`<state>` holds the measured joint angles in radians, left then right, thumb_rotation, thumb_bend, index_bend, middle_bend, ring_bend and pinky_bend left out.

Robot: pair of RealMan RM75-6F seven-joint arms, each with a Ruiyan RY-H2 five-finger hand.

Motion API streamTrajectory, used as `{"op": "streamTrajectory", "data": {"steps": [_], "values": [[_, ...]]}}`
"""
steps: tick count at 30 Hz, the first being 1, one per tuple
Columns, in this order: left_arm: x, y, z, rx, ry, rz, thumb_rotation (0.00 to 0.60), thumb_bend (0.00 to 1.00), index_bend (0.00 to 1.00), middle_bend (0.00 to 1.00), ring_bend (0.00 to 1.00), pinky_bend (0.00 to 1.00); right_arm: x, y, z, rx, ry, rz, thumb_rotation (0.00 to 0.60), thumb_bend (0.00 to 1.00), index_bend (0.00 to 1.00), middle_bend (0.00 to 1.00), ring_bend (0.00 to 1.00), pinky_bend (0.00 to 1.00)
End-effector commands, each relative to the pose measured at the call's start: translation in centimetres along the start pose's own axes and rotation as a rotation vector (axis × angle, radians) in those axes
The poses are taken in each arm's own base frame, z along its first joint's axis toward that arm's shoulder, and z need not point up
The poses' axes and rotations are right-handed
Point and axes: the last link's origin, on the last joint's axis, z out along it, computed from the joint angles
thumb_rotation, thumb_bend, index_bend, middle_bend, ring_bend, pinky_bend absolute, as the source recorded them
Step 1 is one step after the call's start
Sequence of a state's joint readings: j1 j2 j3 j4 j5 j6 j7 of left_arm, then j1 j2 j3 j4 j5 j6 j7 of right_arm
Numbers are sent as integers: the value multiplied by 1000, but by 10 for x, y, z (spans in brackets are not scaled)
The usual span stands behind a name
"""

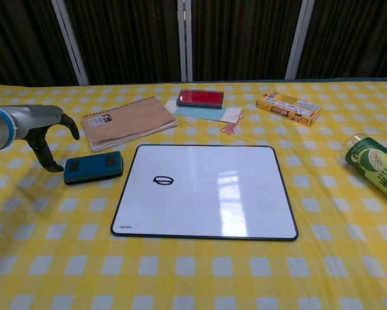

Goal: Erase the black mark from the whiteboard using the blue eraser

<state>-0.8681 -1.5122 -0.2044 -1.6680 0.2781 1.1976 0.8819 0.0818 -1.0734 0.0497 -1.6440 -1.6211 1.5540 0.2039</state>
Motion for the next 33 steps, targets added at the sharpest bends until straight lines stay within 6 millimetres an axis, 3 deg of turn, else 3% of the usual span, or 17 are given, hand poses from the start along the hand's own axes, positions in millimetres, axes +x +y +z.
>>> {"op": "streamTrajectory", "data": {"steps": [1, 33], "values": [[-5, 3, 2, 11, -8, 7, 600, 291, 188, 0, 0, 68, 1, -2, -1, 10, 3, 10, 600, 54, 0, 0, 0, 0], [-28, 45, 12, -23, 21, 24, 600, 295, 269, 0, 0, 68, 17, 1, -6, 16, 50, 86, 600, 54, 0, 0, 0, 0]]}}
